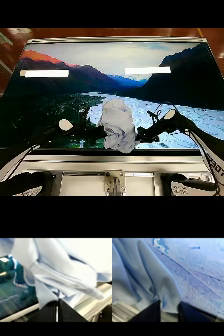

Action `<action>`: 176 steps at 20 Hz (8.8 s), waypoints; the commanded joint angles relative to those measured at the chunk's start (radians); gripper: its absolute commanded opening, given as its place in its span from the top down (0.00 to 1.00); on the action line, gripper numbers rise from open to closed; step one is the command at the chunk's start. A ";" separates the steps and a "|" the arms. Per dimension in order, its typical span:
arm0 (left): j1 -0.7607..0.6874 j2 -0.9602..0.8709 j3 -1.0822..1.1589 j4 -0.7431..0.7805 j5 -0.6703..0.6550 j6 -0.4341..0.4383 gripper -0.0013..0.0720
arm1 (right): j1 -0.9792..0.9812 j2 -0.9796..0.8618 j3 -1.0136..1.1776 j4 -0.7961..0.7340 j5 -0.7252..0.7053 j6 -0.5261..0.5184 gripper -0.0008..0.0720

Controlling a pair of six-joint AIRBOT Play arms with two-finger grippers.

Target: Fold the shirts.

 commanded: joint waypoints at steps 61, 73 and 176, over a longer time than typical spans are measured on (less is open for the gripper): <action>0.112 0.458 0.150 0.570 0.026 -0.164 0.94 | -0.242 0.216 0.201 -0.140 0.304 0.122 0.05; 0.112 0.457 0.150 0.571 -0.018 -0.150 0.94 | -0.180 0.289 -0.225 0.126 -0.074 0.156 0.06; 0.837 0.011 -0.205 0.301 -0.522 0.269 0.94 | -0.670 0.068 0.056 -0.146 0.262 -0.069 0.06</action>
